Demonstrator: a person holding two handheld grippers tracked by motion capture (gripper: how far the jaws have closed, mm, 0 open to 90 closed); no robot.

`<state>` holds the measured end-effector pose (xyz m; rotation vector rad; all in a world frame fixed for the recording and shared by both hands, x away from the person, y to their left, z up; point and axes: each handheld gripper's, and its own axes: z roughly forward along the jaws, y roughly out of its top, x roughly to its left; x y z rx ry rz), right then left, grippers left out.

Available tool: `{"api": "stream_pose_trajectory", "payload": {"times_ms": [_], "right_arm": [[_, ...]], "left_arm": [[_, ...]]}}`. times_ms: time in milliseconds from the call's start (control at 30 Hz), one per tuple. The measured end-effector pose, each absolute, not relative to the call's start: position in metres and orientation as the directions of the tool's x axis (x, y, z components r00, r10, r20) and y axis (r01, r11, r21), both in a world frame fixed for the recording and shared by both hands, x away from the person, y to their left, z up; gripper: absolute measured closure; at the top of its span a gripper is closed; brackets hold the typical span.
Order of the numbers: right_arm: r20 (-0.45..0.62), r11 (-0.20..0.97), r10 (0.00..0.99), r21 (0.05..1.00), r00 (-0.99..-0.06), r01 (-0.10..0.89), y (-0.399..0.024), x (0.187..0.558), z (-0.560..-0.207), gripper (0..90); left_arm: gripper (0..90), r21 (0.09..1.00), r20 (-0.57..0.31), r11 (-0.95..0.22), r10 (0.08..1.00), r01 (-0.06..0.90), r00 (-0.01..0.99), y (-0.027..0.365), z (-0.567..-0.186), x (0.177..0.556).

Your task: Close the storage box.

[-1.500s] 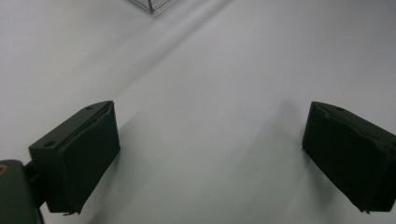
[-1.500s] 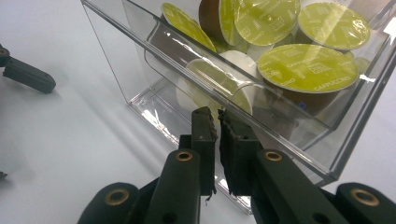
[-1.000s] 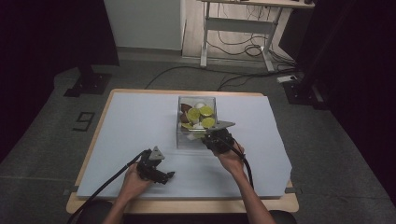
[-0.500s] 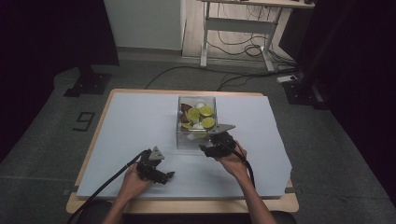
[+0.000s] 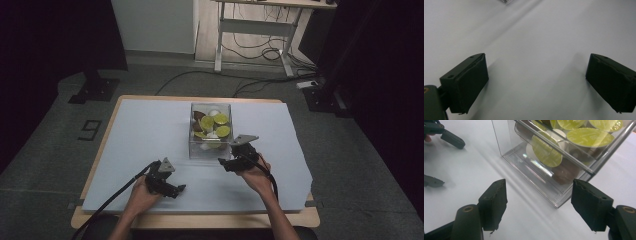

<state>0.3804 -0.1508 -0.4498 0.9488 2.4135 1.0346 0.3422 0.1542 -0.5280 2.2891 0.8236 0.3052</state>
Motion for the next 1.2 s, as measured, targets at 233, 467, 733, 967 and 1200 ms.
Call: {"api": "stream_pose_trajectory", "payload": {"times_ms": [233,467,733,967,1200], "right_arm": [[-0.067,0.518,0.705,0.729,-0.707,0.448,-0.159,0.376,-0.449,23.8],[-0.055,0.494,0.734,0.727,-0.677,0.477,-0.172,0.375,-0.45,19.7],[-0.05,0.47,0.763,0.727,-0.645,0.5,-0.185,0.374,-0.449,14.0],[-0.065,0.469,0.772,0.729,-0.632,0.499,-0.194,0.369,-0.446,13.4],[-0.058,0.448,0.792,0.731,-0.608,0.515,-0.208,0.364,-0.446,7.7]], "left_arm": [[3.9,0.666,-0.005,-0.575,0.634,0.475,0.773,0.155,-0.528,0.341],[3.9,0.669,-0.007,-0.571,0.636,0.477,0.771,0.155,-0.528,0.341],[3.8,0.669,-0.007,-0.571,0.636,0.477,0.771,0.155,-0.528,0.341],[3.9,0.669,-0.006,-0.571,0.636,0.476,0.771,0.155,-0.528,0.341],[3.8,0.67,-0.008,-0.568,0.638,0.477,0.77,0.155,-0.528,0.341]]}}
